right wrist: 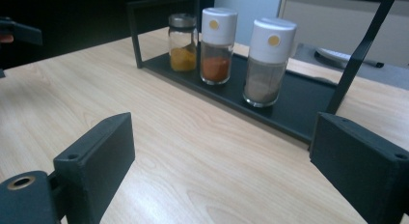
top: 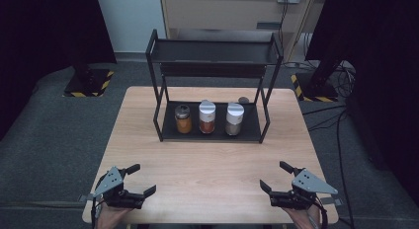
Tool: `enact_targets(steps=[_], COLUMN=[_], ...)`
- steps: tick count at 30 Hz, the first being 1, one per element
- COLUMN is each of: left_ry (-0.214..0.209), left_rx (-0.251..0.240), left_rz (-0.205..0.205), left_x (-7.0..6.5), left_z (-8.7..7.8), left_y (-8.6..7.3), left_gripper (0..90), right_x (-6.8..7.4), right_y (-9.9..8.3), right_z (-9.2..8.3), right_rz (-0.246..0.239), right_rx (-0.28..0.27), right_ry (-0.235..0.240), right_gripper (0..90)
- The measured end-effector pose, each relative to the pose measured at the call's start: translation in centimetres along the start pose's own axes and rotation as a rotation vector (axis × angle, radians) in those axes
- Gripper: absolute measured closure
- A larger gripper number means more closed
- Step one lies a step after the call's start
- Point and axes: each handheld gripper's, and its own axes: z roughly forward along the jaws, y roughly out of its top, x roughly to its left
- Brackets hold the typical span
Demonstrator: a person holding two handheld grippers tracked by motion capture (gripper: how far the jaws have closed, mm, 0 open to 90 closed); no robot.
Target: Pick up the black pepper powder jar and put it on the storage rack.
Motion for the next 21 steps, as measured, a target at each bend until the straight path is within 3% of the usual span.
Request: enact_targets(steps=[8,13,21], left_ry=[0.001,-0.003,-0.01], left_rx=[-0.001,0.003,0.006], left_rz=[0.006,0.015,0.02], left_x=[-0.1,-0.1,-0.1], left_z=[0.0,0.1,0.1], left_y=[0.0,0.1,0.2], left_gripper=[0.0,0.0,0.0], right_x=[-0.8,-0.9,-1.1], right_y=[-1.2,-1.8,-2.0], right_z=[0.1,-0.1,0.0], right_rz=[0.013,0.005,0.007], right_rx=[0.004,-0.027,-0.019], right_ry=[0.009,0.012,0.017], right_gripper=[8.8,8.8,8.5])
